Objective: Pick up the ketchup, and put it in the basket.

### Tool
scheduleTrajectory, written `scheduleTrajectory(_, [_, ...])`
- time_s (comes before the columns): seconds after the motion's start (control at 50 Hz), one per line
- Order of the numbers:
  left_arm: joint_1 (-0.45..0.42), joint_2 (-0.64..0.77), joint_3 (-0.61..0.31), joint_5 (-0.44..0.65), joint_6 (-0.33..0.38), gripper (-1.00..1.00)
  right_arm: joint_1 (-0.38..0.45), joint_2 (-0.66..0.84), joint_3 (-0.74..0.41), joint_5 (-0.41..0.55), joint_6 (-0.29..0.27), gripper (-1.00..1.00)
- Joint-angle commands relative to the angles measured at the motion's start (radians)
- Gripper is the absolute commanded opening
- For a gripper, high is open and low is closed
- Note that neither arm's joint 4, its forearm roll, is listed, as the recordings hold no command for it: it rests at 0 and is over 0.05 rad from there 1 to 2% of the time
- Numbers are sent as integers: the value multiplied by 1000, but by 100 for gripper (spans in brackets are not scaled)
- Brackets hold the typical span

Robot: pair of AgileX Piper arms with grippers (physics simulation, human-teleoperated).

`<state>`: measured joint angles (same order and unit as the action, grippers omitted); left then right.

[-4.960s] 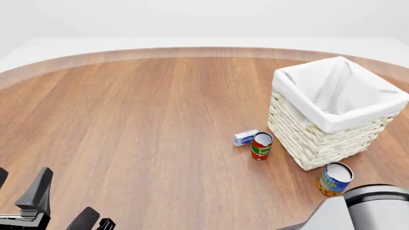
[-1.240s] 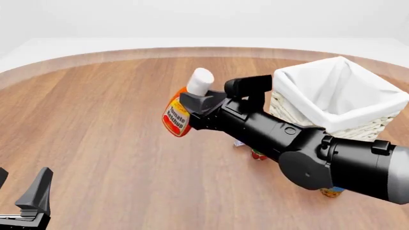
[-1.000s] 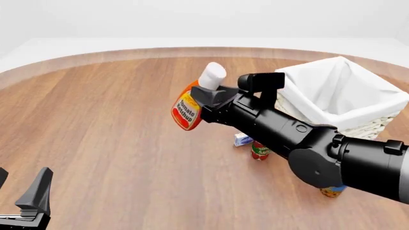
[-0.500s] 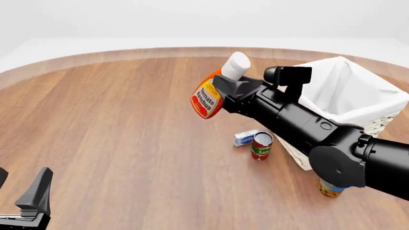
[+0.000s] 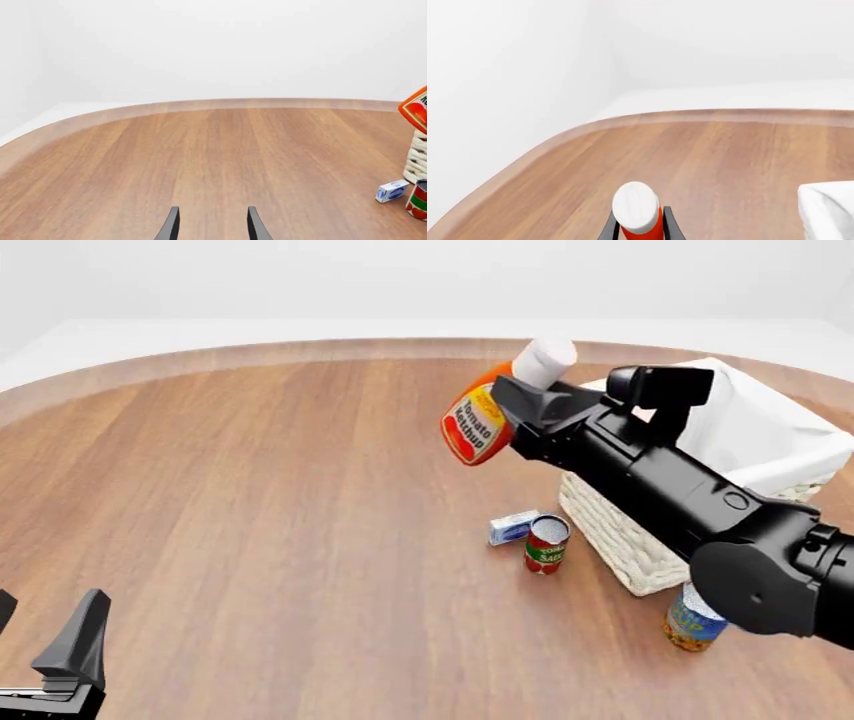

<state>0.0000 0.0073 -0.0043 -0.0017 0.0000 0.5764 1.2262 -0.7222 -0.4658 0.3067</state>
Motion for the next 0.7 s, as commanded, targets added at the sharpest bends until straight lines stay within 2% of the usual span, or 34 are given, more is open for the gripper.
scheduleTrajectory(0.02, [0,0,0,0,0,100,-64,-51,20,-6,12,-100])
scheduleTrajectory(0.16, [0,0,0,0,0,100,-89,-72,39,-16,13,-100])
scheduleTrajectory(0.38, [0,0,0,0,0,100,-151,-116,70,-16,-25,-100])
scheduleTrajectory(0.7, [0,0,0,0,0,100,-220,-175,103,-18,-47,-100])
